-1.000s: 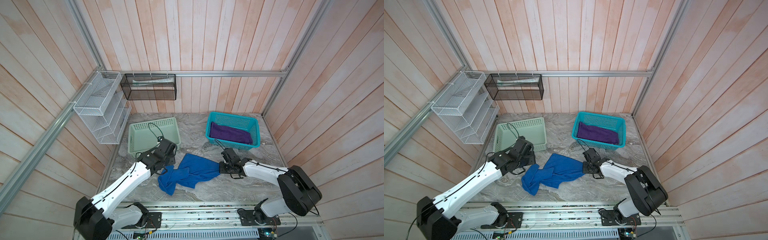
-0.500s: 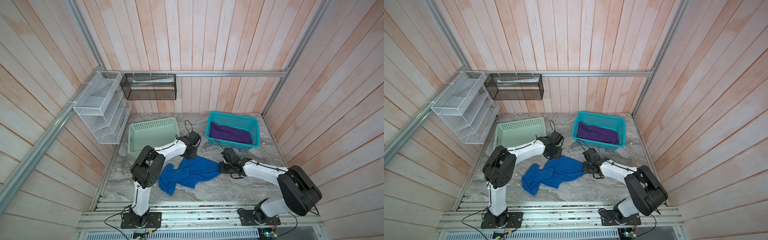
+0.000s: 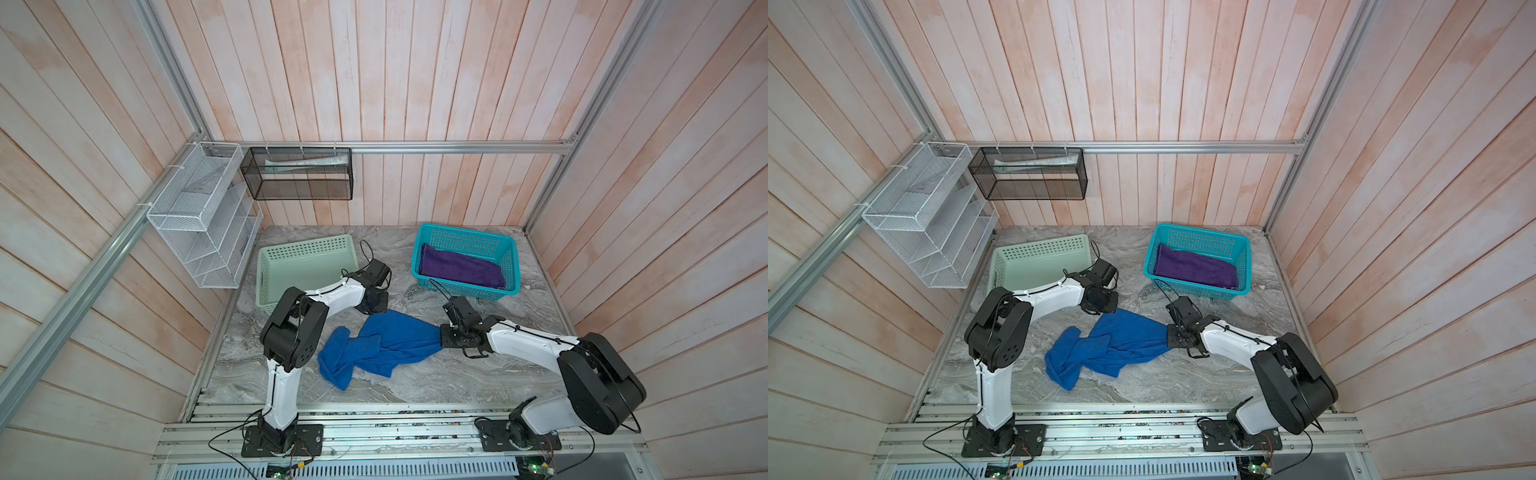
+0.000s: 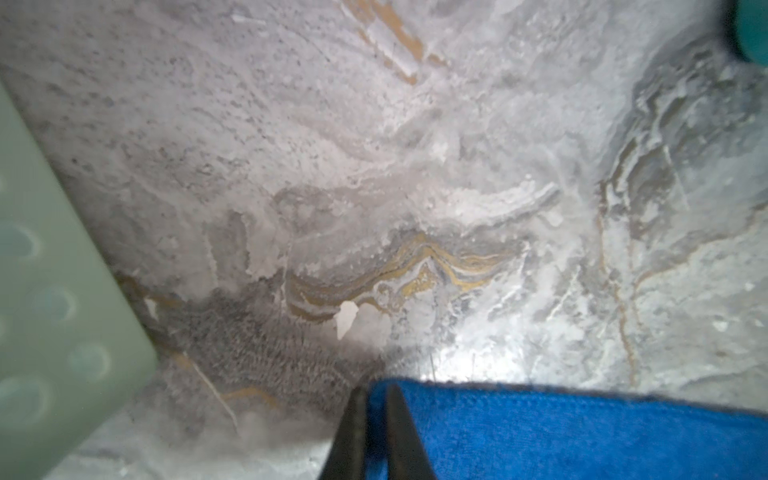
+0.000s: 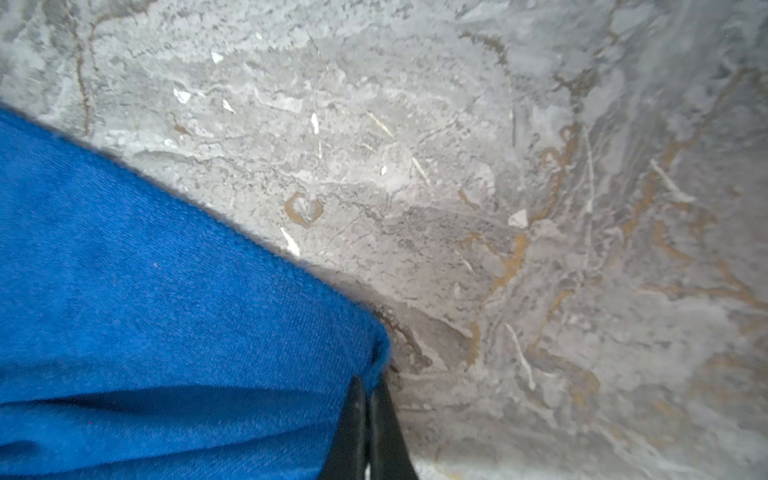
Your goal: Fold and stack the towels
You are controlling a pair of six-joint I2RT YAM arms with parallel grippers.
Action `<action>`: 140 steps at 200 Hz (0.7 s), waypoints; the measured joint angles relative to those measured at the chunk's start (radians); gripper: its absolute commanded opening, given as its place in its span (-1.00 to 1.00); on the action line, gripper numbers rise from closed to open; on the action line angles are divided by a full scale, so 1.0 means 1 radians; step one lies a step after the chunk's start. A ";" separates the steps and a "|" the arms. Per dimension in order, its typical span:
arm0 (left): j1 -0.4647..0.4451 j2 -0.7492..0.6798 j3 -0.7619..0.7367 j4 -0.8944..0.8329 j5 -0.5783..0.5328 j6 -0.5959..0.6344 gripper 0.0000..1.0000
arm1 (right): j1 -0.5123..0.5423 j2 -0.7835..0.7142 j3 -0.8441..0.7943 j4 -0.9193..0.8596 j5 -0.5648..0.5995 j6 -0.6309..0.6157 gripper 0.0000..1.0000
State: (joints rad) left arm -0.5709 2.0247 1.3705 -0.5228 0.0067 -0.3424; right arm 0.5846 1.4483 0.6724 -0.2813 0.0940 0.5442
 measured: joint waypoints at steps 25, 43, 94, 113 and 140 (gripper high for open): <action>-0.016 -0.024 -0.022 -0.018 0.006 -0.002 -1.00 | 0.000 -0.040 0.009 -0.021 0.012 -0.014 -1.00; -0.031 -0.071 -0.045 -0.047 0.006 -0.002 -1.00 | 0.000 -0.058 0.041 -0.043 0.023 -0.027 -1.00; -0.037 -0.347 -0.024 -0.065 0.040 0.019 -1.00 | 0.000 -0.124 0.164 -0.125 0.035 -0.076 -1.00; -0.037 -0.428 -0.020 -0.048 0.060 0.035 -1.00 | 0.000 -0.172 0.206 -0.159 0.036 -0.097 -1.00; -0.036 -0.498 -0.018 -0.023 0.109 0.068 -1.00 | 0.000 -0.246 0.257 -0.197 0.046 -0.123 -1.00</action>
State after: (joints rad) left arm -0.6071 1.5265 1.3521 -0.5461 0.1158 -0.2741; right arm 0.5846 1.2026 0.9298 -0.4782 0.1402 0.4210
